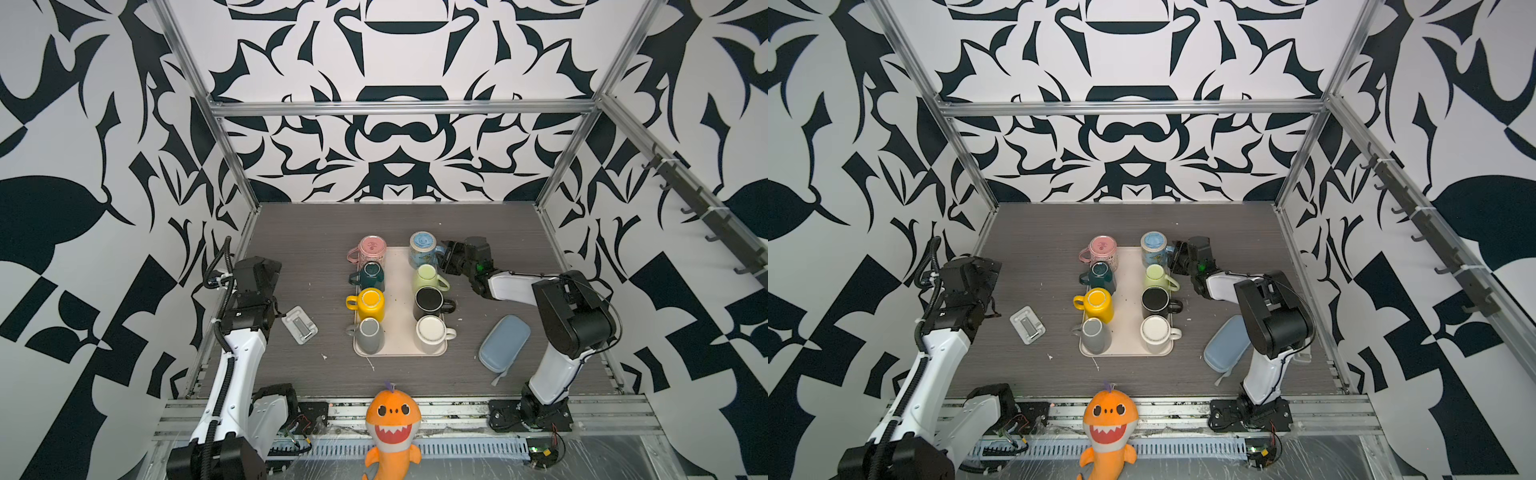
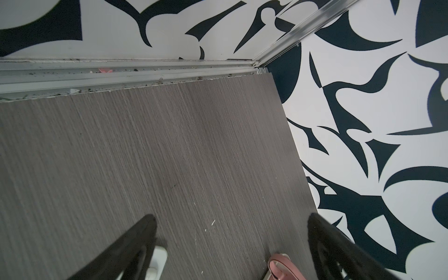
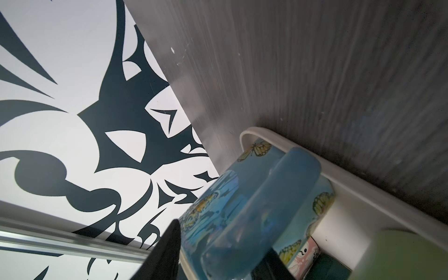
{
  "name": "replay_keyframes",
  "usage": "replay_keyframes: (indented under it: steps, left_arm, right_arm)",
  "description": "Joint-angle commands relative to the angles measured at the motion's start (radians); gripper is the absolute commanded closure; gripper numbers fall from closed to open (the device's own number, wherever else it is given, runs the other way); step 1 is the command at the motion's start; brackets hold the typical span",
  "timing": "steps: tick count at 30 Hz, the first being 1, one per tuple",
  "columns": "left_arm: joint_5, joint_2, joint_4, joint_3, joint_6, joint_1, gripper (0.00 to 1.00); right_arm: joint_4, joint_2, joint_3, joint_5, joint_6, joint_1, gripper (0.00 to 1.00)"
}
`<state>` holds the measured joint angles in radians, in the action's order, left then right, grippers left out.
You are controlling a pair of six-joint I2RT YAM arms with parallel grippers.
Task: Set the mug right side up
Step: 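Lower the right gripper onto the blue butterfly mug and close on it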
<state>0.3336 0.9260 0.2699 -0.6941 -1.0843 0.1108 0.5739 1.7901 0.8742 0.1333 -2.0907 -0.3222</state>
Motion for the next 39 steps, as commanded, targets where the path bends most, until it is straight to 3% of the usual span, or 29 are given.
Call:
replay_keyframes:
  steps: [1,15,20,25,31,39]
  left_arm:
    - [0.022,0.000,0.012,-0.028,-0.008,-0.003,0.00]
    - [0.026,0.017,0.003,-0.038,-0.002,-0.002,0.00]
    - [0.022,0.022,0.003,-0.039,-0.003,-0.001,0.00]
    - [0.026,0.020,0.003,-0.039,-0.002,-0.001,0.00]
    - [0.028,0.018,0.004,-0.039,-0.001,-0.001,0.00]
    - [0.033,0.010,0.008,-0.039,0.001,-0.001,0.00]
  right_arm:
    - [0.068,0.004,0.035,-0.025,-0.084,0.007,0.53]
    - [0.095,0.055,0.048,-0.014,-0.102,0.009,0.55]
    - [0.110,0.072,0.052,-0.002,-0.109,0.009,0.71]
    - [0.138,0.092,0.058,0.002,-0.117,0.009,0.78]
    - [0.196,0.128,0.069,0.010,-0.130,0.008,1.00]
    - [0.243,0.140,0.075,0.022,-0.094,0.008,1.00]
